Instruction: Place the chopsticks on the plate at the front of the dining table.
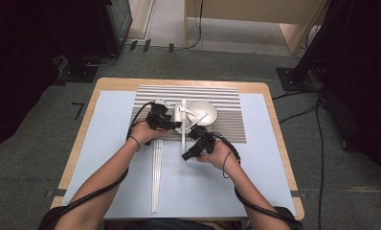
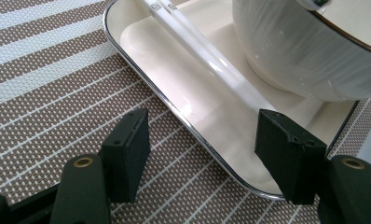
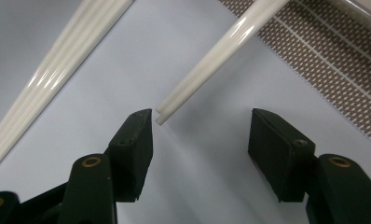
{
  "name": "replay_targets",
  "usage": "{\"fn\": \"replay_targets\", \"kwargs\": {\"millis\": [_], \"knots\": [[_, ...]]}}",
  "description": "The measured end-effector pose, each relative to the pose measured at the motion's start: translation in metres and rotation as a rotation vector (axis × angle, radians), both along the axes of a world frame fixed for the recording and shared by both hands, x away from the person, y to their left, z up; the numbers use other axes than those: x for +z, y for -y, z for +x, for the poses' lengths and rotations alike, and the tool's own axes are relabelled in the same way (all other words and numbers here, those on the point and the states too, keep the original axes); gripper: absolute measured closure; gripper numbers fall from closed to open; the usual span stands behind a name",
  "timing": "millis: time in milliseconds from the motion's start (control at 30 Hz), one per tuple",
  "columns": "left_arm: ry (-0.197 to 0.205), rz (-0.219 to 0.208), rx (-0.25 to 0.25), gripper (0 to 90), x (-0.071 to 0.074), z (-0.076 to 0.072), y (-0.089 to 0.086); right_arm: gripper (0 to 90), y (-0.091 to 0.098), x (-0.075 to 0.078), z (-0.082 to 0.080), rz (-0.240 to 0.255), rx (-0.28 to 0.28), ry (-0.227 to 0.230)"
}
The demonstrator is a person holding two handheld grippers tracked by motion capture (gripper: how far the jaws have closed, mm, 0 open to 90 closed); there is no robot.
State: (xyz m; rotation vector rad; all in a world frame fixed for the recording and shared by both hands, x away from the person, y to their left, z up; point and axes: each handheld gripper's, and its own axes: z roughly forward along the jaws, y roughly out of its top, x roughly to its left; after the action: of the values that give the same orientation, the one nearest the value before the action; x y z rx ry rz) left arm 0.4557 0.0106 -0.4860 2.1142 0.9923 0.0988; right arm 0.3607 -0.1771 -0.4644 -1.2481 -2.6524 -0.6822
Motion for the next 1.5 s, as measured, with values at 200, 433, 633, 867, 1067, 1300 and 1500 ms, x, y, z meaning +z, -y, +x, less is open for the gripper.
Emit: {"fn": "replay_targets", "kwargs": {"millis": [200, 433, 633, 867, 1067, 1300, 1500], "knots": [[0.0, 0.001, -0.002, 35.2, 0.0001, 0.0001, 0.0, 40.8, -0.0011, -0.0001, 0.0024, -0.004, 0.0, 0.008], [0.002, 0.002, -0.003, 35.2, 0.0002, 0.0004, 0.0004, 40.9, -0.0025, 0.0001, 0.0044, -0.006, 0.003, 0.01], [0.005, 0.002, -0.003, 35.2, 0.0, 0.0005, 0.0015, 40.4, -0.0024, 0.0003, 0.0036, -0.002, 0.006, 0.008], [0.007, 0.001, -0.001, 35.2, 0.0, 0.0011, 0.0032, 40.5, -0.0008, 0.0002, 0.0031, -0.006, 0.01, 0.009], [0.012, 0.003, -0.005, 35.2, 0.0016, 0.002, 0.0047, 40.4, -0.0005, 0.0004, 0.0055, -0.009, 0.008, 0.017], [0.013, -0.001, -0.004, 35.1, 0.0022, 0.0003, 0.0017, 38.8, 0.0006, 0.0015, 0.0043, 0.024, 0.003, 0.014], [0.009, 0.023, -0.028, 34.5, 0.005, -0.0049, -0.003, 36.6, 0.004, 0.0027, 0.0026, 0.05, -0.01, 0.022]]}}
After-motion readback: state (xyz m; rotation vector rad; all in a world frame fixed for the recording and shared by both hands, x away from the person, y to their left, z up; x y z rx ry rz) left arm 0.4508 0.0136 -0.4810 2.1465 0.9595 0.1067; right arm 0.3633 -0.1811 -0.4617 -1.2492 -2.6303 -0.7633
